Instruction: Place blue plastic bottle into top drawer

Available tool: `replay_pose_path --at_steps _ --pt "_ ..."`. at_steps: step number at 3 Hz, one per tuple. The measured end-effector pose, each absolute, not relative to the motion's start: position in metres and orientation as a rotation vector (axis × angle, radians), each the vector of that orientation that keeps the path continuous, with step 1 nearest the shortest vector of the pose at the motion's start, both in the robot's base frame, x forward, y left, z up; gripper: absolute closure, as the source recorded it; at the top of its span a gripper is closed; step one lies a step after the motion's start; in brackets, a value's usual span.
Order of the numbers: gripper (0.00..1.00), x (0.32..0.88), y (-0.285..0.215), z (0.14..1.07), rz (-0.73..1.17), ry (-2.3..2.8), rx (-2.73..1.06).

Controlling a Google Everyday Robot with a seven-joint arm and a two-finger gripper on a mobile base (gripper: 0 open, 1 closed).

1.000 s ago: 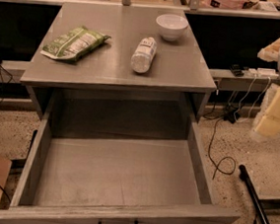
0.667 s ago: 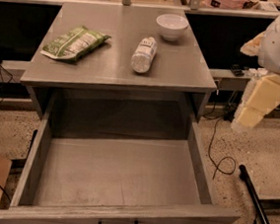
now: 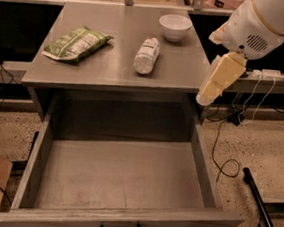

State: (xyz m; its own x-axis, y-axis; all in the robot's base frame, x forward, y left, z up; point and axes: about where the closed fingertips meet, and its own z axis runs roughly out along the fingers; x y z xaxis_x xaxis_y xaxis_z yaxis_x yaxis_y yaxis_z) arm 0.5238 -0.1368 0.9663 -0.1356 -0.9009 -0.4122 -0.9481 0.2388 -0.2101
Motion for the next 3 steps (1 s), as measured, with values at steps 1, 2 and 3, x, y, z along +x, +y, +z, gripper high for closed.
replay_pose_path --at_steps 1,2,3 --pt "0.00 0.565 -0.121 0.963 0.245 2.043 -1.649" --pt "0.00 0.572 -0.120 0.968 0.241 2.027 -1.637" --pt "0.00 0.580 -0.114 0.955 0.295 2.049 -1.578"
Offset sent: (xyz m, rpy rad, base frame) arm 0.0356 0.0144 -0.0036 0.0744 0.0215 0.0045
